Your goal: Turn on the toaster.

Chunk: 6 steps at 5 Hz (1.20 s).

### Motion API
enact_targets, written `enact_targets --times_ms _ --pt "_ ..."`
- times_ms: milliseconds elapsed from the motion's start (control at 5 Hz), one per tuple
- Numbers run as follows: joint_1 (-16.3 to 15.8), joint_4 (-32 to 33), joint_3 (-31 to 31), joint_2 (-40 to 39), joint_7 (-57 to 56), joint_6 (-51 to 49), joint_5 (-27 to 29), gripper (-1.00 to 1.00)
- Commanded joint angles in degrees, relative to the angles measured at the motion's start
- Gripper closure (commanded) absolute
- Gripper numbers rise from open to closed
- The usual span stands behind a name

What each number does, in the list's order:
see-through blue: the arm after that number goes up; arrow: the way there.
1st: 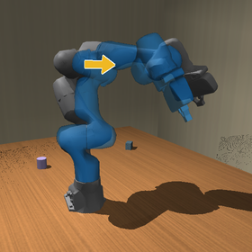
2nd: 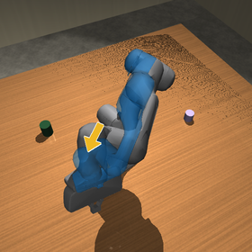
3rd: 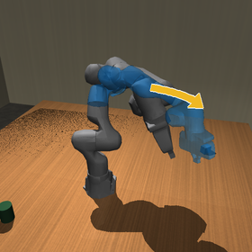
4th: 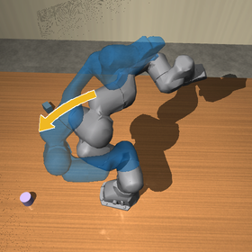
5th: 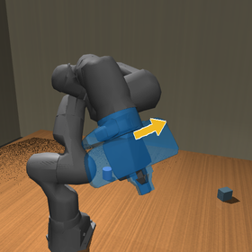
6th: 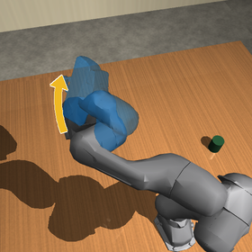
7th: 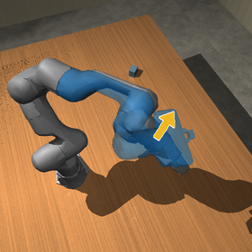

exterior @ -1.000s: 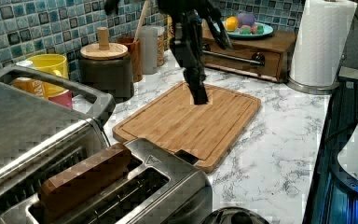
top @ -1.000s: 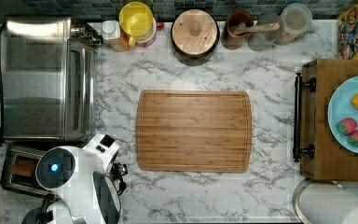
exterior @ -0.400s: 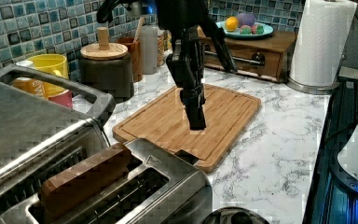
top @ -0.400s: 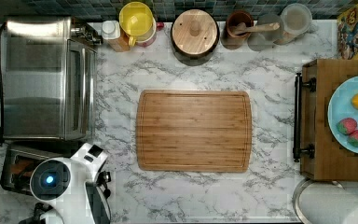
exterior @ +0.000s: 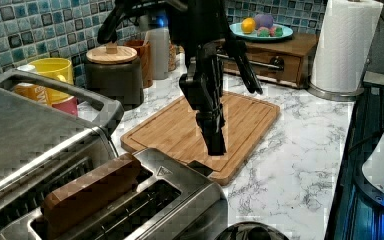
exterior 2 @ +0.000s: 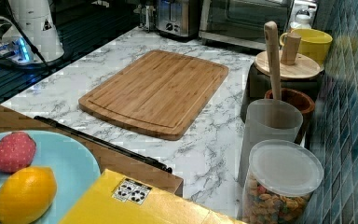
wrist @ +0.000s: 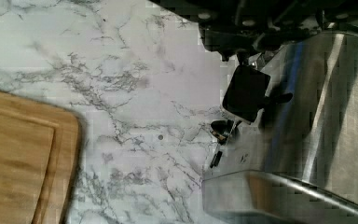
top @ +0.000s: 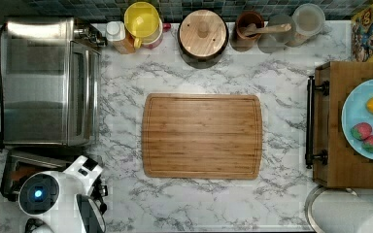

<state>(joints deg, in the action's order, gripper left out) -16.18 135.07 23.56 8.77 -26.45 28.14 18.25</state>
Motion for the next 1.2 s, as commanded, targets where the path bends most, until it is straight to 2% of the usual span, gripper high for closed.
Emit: enact_targets --times_ms 200,600,1200 --pt "0.67 -4.09 -0.07 -1.90 6.61 6.26 0.96 1.00" --pt "1.22 -5.77 -0.98 -1.67 5.62 6.62 3.58 1.00" --pt "0.99 -7.83 -0.12 -8.22 7.90 8.65 -0.60 1.00"
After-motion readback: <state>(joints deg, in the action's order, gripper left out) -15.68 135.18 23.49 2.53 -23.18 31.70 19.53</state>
